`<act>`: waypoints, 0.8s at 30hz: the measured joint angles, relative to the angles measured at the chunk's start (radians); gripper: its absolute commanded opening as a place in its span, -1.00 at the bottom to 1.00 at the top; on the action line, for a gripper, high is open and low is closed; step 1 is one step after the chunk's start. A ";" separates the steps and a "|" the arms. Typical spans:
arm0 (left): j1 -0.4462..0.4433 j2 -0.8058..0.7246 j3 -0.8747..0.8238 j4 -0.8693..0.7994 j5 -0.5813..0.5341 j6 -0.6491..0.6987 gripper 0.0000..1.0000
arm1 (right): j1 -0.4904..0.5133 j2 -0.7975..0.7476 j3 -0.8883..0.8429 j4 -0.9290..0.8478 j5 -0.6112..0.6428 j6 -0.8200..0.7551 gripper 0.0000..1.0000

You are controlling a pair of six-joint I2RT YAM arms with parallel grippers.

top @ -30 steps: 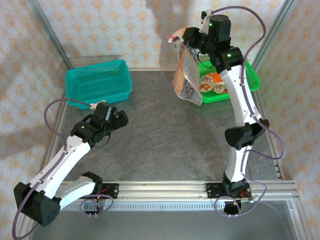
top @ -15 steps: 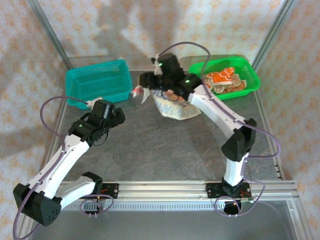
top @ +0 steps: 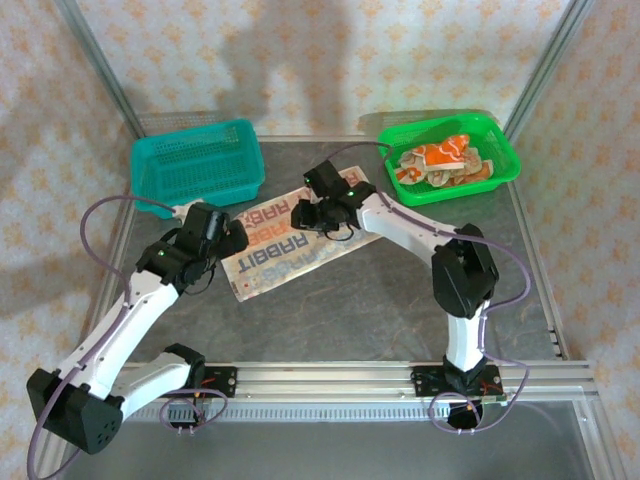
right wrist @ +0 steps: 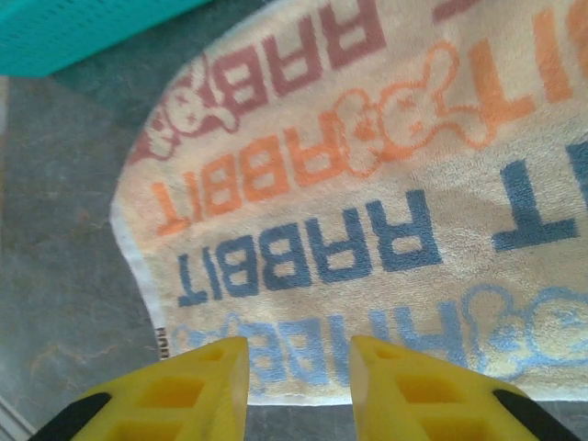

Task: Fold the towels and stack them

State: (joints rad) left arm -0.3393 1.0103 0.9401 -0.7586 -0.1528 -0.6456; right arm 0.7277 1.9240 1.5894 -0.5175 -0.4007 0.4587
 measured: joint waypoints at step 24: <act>-0.003 0.124 -0.037 0.116 0.157 0.031 0.32 | -0.196 -0.040 -0.363 -0.013 0.145 -0.088 -0.48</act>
State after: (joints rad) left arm -0.3428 1.1347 0.9028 -0.6430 0.0040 -0.6147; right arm 0.5316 1.8839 1.2266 -0.5304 -0.2554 0.3706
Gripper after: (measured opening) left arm 0.758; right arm 0.259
